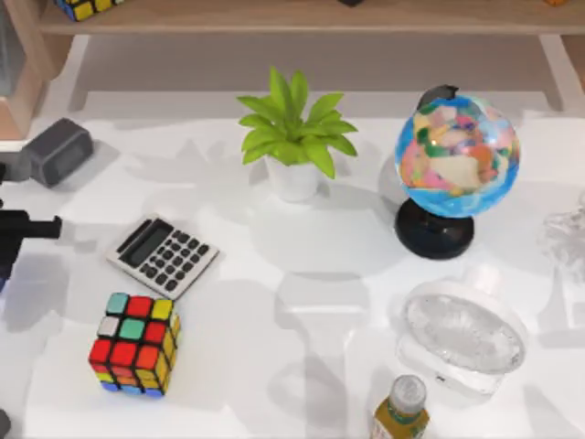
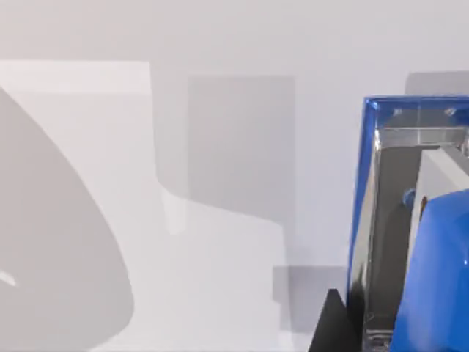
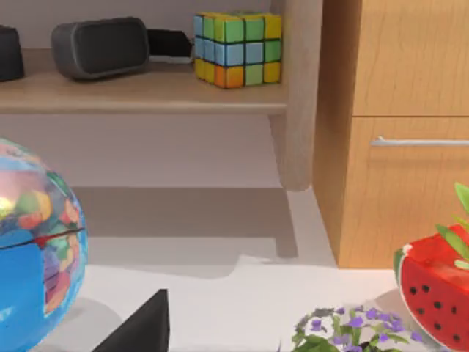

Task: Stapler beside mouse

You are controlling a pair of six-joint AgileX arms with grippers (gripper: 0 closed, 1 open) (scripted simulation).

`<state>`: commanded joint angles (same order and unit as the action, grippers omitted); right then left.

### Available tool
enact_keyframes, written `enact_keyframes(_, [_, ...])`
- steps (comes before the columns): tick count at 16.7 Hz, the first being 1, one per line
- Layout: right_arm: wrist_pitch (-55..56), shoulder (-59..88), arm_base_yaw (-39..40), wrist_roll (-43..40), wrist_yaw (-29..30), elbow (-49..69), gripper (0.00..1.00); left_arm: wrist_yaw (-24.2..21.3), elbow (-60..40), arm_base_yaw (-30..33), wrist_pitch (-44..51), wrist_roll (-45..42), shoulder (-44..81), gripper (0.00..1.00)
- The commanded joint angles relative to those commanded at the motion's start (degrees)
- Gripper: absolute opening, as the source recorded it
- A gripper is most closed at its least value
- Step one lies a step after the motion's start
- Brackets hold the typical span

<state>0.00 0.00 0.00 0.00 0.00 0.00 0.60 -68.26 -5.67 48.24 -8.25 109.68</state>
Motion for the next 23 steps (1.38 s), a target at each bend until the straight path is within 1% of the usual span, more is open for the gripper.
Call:
enact_keyframes(4, [0.0,0.0,0.0,0.0,0.0,0.0,1.0,0.0,0.0,0.0,0.0,0.0,0.0,0.0])
enact_keyframes(17, [0.0,0.0,0.0,0.0,0.0,0.0,1.0,0.0,0.0,0.0,0.0,0.0,0.0,0.98])
enact_keyframes(18, [0.0,0.0,0.0,0.0,0.0,0.0,1.0,0.0,0.0,0.0,0.0,0.0,0.0,1.0])
enact_keyframes(23, [0.0,0.0,0.0,0.0,0.0,0.0,1.0,0.0,0.0,0.0,0.0,0.0,0.0,1.0])
